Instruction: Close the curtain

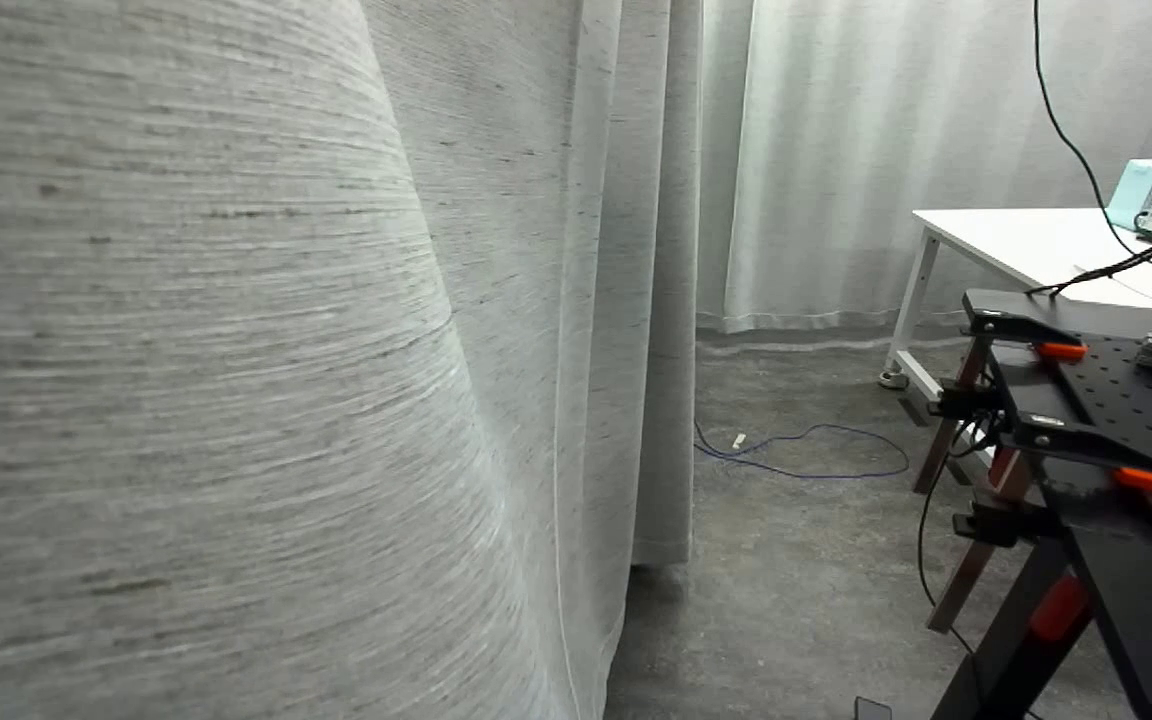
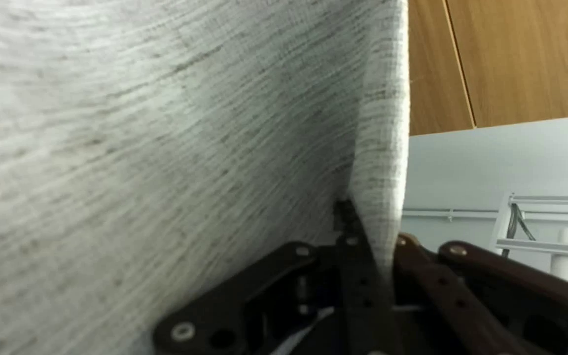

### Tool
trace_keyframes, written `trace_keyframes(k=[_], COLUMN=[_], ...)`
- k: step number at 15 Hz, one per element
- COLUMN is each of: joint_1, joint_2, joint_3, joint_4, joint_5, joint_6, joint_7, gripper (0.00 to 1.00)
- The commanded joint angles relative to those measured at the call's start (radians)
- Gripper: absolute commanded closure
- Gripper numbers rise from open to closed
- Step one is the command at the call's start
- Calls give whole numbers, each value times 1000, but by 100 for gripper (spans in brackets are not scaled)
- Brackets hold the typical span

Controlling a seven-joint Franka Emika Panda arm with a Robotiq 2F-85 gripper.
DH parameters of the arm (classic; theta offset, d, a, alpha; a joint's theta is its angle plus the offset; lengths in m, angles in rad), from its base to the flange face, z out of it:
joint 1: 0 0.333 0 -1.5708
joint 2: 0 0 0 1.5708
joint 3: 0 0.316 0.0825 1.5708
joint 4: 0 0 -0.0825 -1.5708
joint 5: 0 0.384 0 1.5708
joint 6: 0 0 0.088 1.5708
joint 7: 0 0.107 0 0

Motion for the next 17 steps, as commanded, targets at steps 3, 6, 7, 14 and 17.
trace_keyframes(k=[3,6,7,14,17], joint_1=[27,20,18,16,80], joint_2=[47,50,51,70,171], joint_3=[33,31,31,33,72], joint_4=[-63,-69,-70,-101,-135], joint_5=[44,56,58,14,-93], joint_6=[-132,-189,-208,-319,-306], joint_7=[-22,-16,-14,-1,-16], gripper=[99,99,99,99,99])
